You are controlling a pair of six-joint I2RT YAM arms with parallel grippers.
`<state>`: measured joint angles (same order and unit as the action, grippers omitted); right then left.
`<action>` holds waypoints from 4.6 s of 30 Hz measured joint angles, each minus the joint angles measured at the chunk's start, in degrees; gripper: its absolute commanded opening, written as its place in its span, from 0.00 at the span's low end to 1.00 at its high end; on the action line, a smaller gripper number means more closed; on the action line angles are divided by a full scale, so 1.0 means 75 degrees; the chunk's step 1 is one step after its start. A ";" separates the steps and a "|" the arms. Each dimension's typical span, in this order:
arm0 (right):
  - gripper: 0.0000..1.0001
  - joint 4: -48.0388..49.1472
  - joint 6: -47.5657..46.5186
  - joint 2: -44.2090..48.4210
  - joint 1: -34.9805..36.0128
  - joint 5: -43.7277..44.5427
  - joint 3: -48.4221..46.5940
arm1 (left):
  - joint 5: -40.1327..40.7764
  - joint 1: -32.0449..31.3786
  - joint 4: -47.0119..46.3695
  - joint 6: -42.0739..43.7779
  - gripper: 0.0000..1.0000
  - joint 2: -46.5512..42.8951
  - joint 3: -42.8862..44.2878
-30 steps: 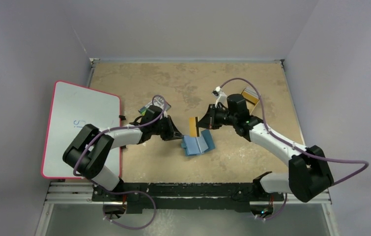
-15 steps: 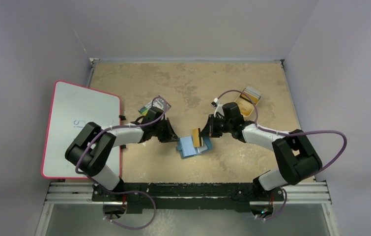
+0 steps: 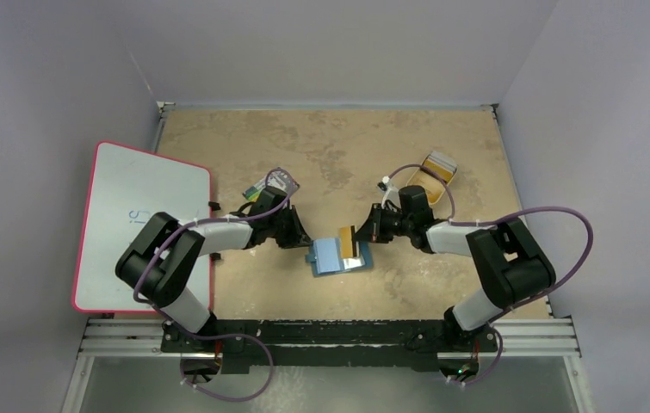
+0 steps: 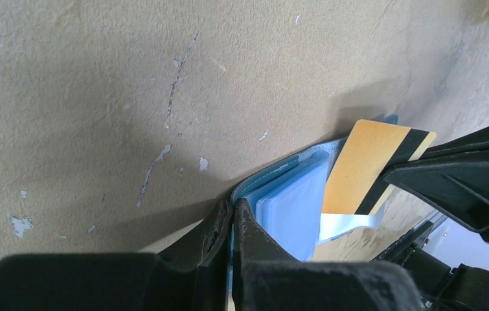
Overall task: Put the credit cards into the card holder
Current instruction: Insert the credit card into the card holder.
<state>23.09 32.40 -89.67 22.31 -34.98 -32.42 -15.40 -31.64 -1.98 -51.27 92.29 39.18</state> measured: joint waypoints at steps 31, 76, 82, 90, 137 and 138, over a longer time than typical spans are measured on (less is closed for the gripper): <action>0.00 0.1457 0.1093 0.0093 -0.0012 -0.0207 0.0740 | 0.0289 -0.0114 -0.0994 -0.0769 0.00 0.0023 -0.0411; 0.00 0.2597 0.0804 -0.0632 -0.0431 -0.0627 0.1017 | 0.0417 -0.0143 -0.1072 -0.0813 0.00 0.0067 -0.0388; 0.00 0.2500 0.0670 -0.0635 -0.0411 -0.0874 0.1017 | 0.0434 -0.0143 -0.1072 -0.0831 0.00 0.0070 -0.0388; 0.00 0.2192 0.0420 -0.0487 -0.0388 -0.0883 0.1017 | 0.0455 -0.0152 -0.1061 -0.0833 0.00 0.0070 -0.0379; 0.00 0.2952 0.0586 -0.0198 -0.0023 -0.0533 0.1247 | 0.0638 -0.0192 -0.0982 -0.0918 0.00 -0.0020 -0.0399; 0.00 0.2952 0.0670 -0.0210 -0.0023 -0.0545 0.1250 | 0.0647 -0.0192 -0.0976 -0.0918 0.00 -0.0023 -0.0399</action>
<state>45.23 37.43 -91.24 22.13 -39.07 -23.05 -10.55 -33.08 -9.30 -58.15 92.12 36.18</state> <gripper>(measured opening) 0.005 0.009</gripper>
